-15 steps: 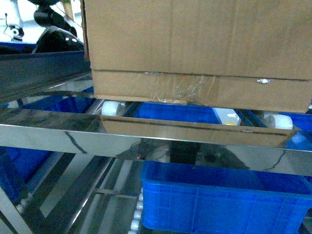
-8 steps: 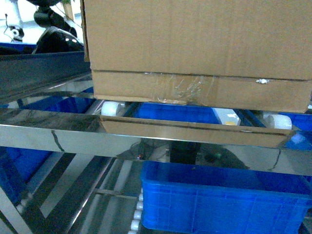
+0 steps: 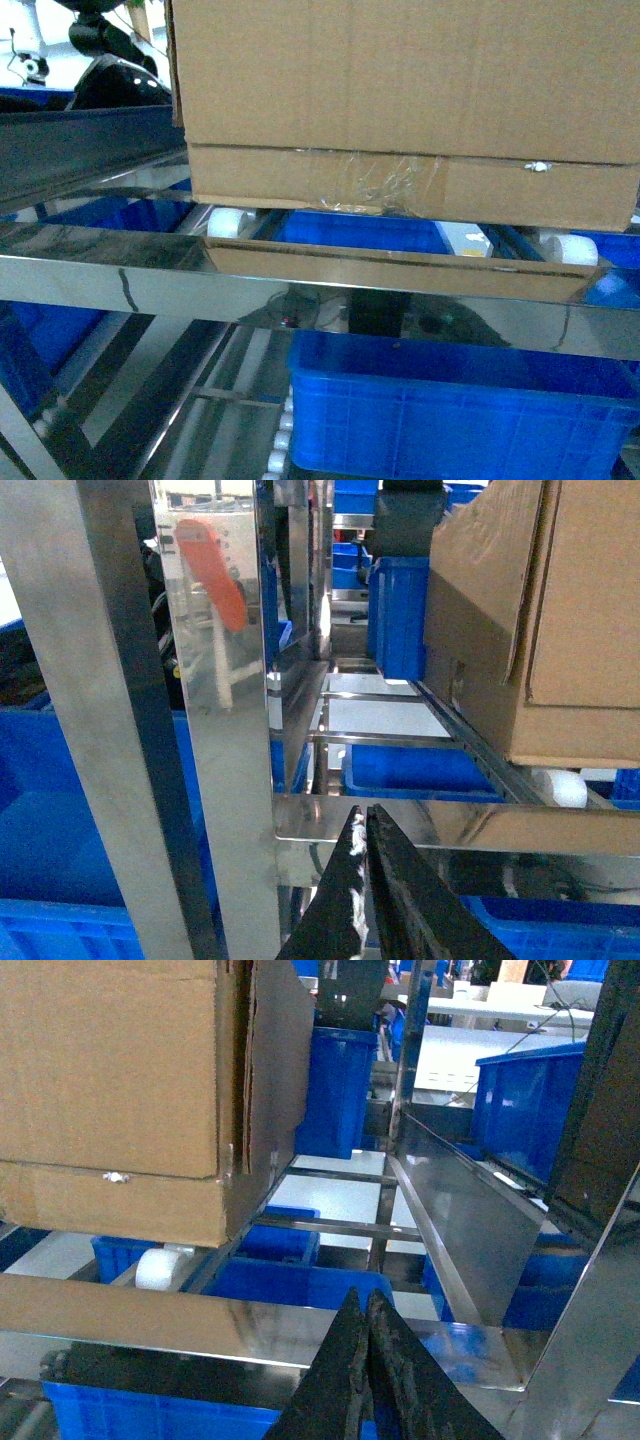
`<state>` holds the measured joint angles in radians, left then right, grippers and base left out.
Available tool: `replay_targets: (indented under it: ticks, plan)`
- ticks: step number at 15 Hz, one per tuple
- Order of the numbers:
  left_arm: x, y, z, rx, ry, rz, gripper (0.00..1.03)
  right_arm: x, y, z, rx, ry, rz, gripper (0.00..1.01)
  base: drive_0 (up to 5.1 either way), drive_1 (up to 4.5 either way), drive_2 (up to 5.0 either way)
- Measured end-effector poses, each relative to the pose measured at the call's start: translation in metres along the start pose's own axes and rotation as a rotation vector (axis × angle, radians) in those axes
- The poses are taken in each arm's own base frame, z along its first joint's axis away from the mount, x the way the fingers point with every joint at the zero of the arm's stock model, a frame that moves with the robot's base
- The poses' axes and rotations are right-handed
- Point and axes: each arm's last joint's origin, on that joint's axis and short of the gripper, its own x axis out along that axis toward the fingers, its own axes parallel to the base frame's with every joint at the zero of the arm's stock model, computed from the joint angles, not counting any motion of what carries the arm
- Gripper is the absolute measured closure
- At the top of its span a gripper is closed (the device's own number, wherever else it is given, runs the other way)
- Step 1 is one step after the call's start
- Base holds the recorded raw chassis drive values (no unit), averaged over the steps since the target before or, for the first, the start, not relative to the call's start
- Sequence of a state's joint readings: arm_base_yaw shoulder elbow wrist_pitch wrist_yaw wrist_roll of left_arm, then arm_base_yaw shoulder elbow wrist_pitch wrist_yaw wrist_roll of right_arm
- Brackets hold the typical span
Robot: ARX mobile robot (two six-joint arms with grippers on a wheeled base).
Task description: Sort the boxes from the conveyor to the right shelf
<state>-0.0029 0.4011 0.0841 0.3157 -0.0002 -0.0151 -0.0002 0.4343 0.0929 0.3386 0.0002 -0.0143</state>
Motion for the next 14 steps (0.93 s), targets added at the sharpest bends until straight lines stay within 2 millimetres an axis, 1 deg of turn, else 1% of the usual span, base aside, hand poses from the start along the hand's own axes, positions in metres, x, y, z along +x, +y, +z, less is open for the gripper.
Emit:
replay_targets:
  ticks: [6,7,8,12,13,14]
  plan:
    - [-0.011,0.0,-0.011,0.0,-0.009,0.0,1.01,-0.012,0.0,-0.013,0.0,-0.002,0.0,0.99,0.0,0.0,0.0]
    - [-0.012,0.0,-0.016,0.0,-0.009,0.0,1.01,-0.013,0.0,-0.015,0.0,-0.019,0.0,0.99,0.0,0.0,0.0]
    - [-0.013,0.0,-0.015,0.0,-0.018,0.0,1.01,-0.015,0.0,-0.019,0.0,-0.005,0.001,0.99,0.0,0.0,0.0]
    - [-0.018,0.0,-0.016,0.0,-0.016,0.0,1.01,-0.019,0.0,-0.019,0.0,-0.015,0.0,0.99,0.0,0.0,0.0]
    - [-0.023,0.0,-0.021,0.0,0.031,0.0,1.01,-0.02,0.0,-0.018,0.0,-0.017,0.0,0.99,0.0,0.0,0.0]
    - [-0.028,0.0,-0.018,0.0,-0.015,-0.001,1.01,-0.025,0.0,-0.023,0.0,0.021,0.0,0.99,0.0,0.0,0.0]
